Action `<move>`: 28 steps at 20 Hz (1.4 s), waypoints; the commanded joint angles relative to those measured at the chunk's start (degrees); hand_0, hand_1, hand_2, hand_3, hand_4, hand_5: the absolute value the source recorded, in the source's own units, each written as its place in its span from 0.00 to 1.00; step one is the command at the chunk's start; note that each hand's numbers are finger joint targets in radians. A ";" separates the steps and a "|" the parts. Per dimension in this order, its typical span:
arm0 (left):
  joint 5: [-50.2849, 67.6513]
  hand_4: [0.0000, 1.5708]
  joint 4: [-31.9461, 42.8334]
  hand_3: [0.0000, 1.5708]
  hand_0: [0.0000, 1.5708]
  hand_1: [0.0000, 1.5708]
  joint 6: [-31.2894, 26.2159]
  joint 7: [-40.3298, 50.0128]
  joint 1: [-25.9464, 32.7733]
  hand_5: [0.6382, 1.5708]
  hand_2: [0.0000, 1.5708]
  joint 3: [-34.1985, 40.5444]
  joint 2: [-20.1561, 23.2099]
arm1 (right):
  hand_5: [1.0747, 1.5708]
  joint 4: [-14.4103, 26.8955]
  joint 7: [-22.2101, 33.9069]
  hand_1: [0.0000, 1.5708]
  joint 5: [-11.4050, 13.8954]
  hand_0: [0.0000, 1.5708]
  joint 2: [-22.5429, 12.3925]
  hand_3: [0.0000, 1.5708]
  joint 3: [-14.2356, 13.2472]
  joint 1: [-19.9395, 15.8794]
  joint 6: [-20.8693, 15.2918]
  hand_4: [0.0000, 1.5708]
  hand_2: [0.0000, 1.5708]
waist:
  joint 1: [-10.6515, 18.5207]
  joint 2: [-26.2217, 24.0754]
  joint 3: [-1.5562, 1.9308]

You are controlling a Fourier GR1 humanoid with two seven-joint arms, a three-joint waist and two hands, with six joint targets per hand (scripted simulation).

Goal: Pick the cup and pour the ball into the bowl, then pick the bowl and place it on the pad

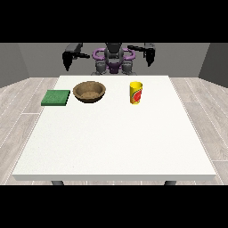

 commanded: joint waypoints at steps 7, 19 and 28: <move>-0.05 0.00 16.80 0.00 0.00 0.00 -3.05 -10.63 -9.73 0.66 0.00 6.88 4.22 | 0.98 10.43 -8.81 0.00 -0.74 0.00 -4.74 0.00 -4.62 -6.81 3.77 0.00 0.00 | -1.04 7.16 0.00; -1.92 0.00 36.70 0.00 0.00 0.00 1.80 -27.51 -15.21 0.69 0.00 11.21 1.74 | 0.98 15.57 -11.82 0.00 -3.54 0.00 -8.38 0.00 -7.10 -8.85 8.84 0.00 0.00 | -4.73 10.29 -0.03; -1.70 0.00 48.03 0.00 0.00 0.00 1.80 -31.87 -20.33 0.62 0.00 12.68 2.33 | 0.98 22.32 -15.63 0.00 -4.73 0.00 -11.06 0.00 -9.53 -9.76 11.71 0.00 0.00 | -4.36 8.56 -0.01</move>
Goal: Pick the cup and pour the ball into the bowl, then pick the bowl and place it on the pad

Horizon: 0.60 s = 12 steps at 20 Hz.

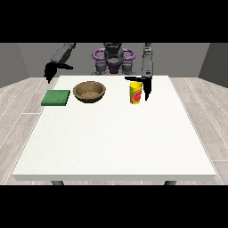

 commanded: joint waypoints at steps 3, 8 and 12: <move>-4.23 0.30 4.61 1.00 0.79 0.79 6.33 -4.14 -1.14 0.86 1.00 0.83 3.42 | 0.98 1.26 0.06 0.00 -1.63 0.00 -1.82 0.00 -1.72 -2.17 0.96 0.00 0.00 | -0.79 1.76 0.03; -9.84 0.53 9.16 1.00 0.84 0.84 17.56 -3.87 -3.38 0.94 1.00 1.24 5.35 | 0.97 0.02 -0.13 0.00 -3.40 0.00 -3.73 0.00 -1.48 -2.16 5.57 0.00 0.00 | -5.85 4.33 0.01; -9.81 0.56 12.52 1.00 0.85 0.85 22.04 -5.95 -6.33 0.93 1.00 2.50 3.24 | 0.97 -1.82 1.83 0.00 -4.38 0.00 -6.23 0.00 -2.35 -3.62 6.32 0.00 0.00 | -7.66 6.00 -0.02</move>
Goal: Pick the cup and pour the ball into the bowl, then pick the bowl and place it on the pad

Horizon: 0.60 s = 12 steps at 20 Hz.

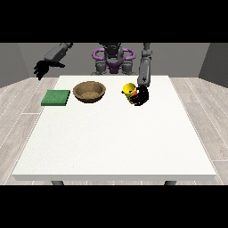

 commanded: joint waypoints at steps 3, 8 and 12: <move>-6.05 0.58 2.13 1.00 0.86 0.86 7.01 4.36 -1.51 0.94 1.00 -4.70 -3.16 | 0.97 7.69 -1.02 0.00 -0.82 0.00 -4.29 0.00 -3.44 -1.09 2.11 0.00 0.00 | 2.25 -2.87 -0.24; -16.81 0.65 0.00 1.00 0.87 0.87 10.31 18.47 -2.79 0.96 1.00 -14.05 -3.64 | 0.97 15.70 0.22 0.00 1.73 0.00 -3.72 0.00 -3.26 0.68 -0.33 0.00 0.00 | 7.60 -14.42 -0.10; -22.67 0.69 -0.58 1.00 0.89 0.89 6.97 29.11 -6.02 1.00 1.00 -18.37 -2.00 | 0.98 20.71 -3.07 0.00 2.31 0.00 -4.42 0.00 -4.63 4.19 0.26 0.00 0.00 | 10.25 -18.96 -0.15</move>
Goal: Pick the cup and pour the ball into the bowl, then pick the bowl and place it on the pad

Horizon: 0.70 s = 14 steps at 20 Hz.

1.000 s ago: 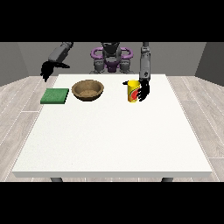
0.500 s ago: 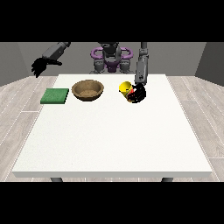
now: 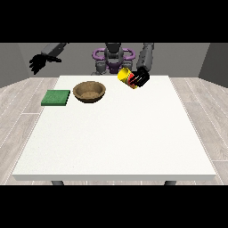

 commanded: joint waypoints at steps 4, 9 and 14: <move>-11.17 0.71 -2.78 1.00 0.89 0.89 -0.62 15.01 -2.66 1.00 1.00 -8.73 -4.01 | 0.97 8.16 -3.17 0.00 0.90 0.00 -2.32 0.00 -1.61 1.52 1.00 0.00 0.00 | 4.94 -5.51 -0.10; -18.96 0.73 -3.23 1.00 0.87 0.87 1.73 19.70 -0.57 0.99 1.00 -12.17 -4.08 | 0.97 9.86 -6.15 0.00 2.30 0.00 -1.03 0.00 -1.18 3.41 -0.73 0.00 0.12 | 6.12 -6.24 -0.11; -28.14 0.64 -2.88 1.00 0.81 0.81 -0.22 28.06 -2.73 1.00 1.00 -17.09 -5.63 | 0.96 12.05 -2.79 0.00 1.91 0.00 -1.41 0.00 -1.27 2.61 -1.24 0.00 0.00 | 6.66 -9.32 -0.13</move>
